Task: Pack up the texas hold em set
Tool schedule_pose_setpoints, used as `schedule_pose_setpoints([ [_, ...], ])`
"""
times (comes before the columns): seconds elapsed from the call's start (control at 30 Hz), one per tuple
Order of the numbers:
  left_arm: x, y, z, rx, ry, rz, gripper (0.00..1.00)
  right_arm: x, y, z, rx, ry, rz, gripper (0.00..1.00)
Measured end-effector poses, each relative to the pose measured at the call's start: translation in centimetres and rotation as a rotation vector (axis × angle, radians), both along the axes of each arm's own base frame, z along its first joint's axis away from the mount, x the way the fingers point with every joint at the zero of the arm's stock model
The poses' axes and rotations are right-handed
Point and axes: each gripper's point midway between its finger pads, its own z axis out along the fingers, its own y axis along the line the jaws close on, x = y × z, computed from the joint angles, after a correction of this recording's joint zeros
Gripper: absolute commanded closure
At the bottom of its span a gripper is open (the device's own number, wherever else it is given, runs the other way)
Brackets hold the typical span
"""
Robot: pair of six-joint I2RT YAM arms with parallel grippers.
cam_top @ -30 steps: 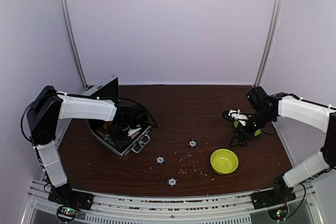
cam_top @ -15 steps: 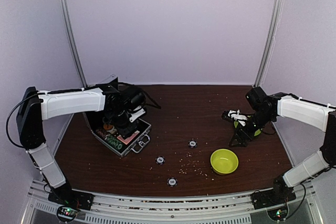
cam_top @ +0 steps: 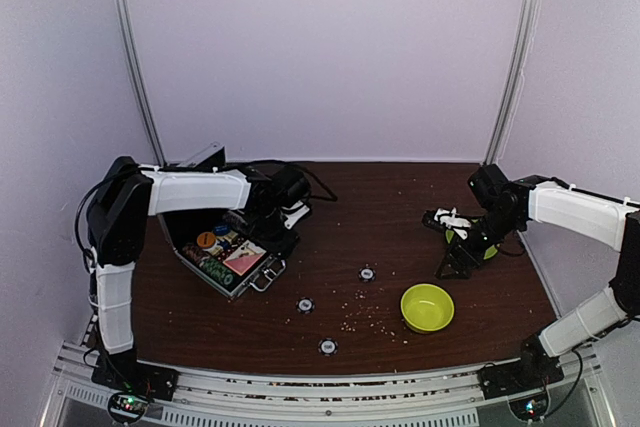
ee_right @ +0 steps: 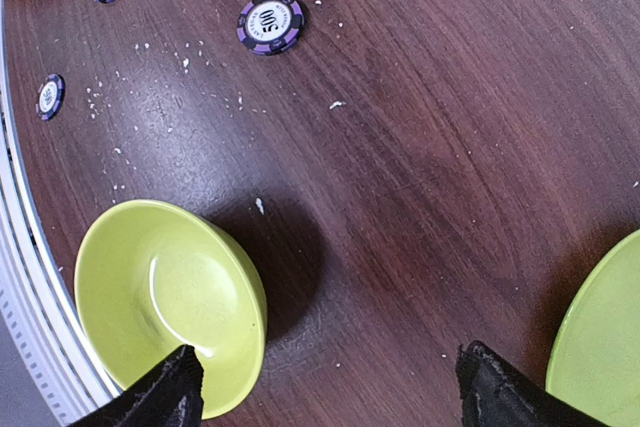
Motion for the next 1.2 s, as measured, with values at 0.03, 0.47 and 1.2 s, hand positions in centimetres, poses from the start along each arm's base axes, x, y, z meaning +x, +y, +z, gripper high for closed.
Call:
schedule_pose_setpoints([
  [0.03, 0.1, -0.1, -0.3, -0.001, 0.006, 0.005, 0.44, 0.0, 0.0, 0.0, 0.0, 0.0, 0.0, 0.12],
  [0.47, -0.1, -1.5, -1.3, -0.052, 0.046, -0.02, 0.5, 0.0, 0.0, 0.0, -0.001, 0.001, 0.001, 0.12],
  [1.2, -10.1, -4.3, -1.8, -0.132, 0.172, -0.324, 0.53, 0.0, 0.0, -0.6, -0.008, 0.024, 0.002, 0.11],
])
